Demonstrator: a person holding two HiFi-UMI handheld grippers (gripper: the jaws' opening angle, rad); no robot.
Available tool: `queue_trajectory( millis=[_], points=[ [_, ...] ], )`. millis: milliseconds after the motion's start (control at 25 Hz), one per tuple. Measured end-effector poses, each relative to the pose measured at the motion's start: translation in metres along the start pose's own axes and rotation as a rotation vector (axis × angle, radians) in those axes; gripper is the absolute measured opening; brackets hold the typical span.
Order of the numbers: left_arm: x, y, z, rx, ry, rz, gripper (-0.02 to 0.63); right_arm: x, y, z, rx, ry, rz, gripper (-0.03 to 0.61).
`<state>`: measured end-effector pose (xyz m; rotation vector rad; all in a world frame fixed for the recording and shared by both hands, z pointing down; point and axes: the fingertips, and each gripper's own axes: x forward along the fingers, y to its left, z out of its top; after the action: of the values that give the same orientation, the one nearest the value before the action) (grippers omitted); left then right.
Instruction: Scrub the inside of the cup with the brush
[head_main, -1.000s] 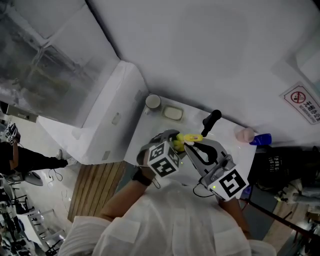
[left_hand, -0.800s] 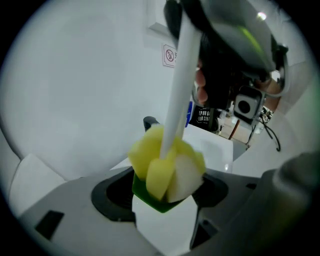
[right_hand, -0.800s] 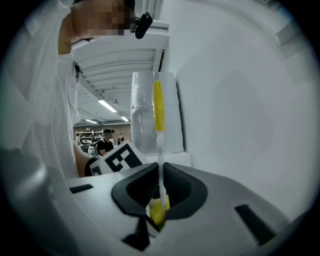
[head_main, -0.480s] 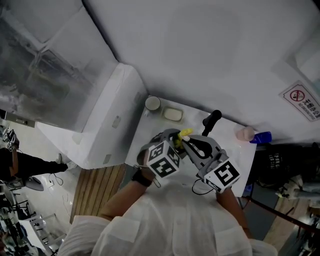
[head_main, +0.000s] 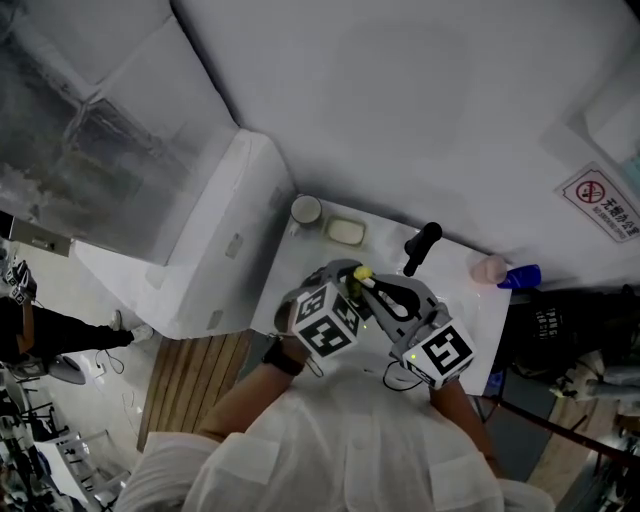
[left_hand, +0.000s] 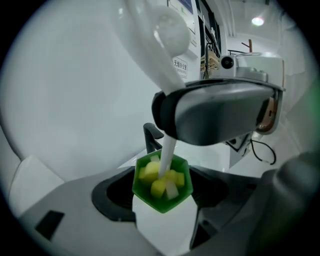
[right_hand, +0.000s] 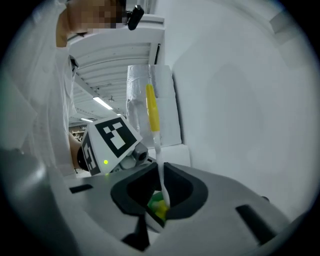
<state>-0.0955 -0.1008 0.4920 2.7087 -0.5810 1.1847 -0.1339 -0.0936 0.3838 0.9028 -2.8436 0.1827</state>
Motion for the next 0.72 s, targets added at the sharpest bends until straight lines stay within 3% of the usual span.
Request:
queue_trajectory(
  millis=[160,440,720],
  points=[
    [-0.001,-0.002,0.006,0.011,-0.008,-0.007,0.304,-0.008,0.001,0.011,0.019,-0.019,-0.036,0.038],
    [0.005,-0.008,-0.008,0.034,0.037,-0.01,0.304,-0.024,0.002,0.046,0.038,-0.128,-0.024,0.032],
    [0.003,-0.01,-0.001,0.045,0.029,-0.013,0.304,-0.024,0.001,0.031,0.079,-0.104,-0.012,0.038]
  ],
)
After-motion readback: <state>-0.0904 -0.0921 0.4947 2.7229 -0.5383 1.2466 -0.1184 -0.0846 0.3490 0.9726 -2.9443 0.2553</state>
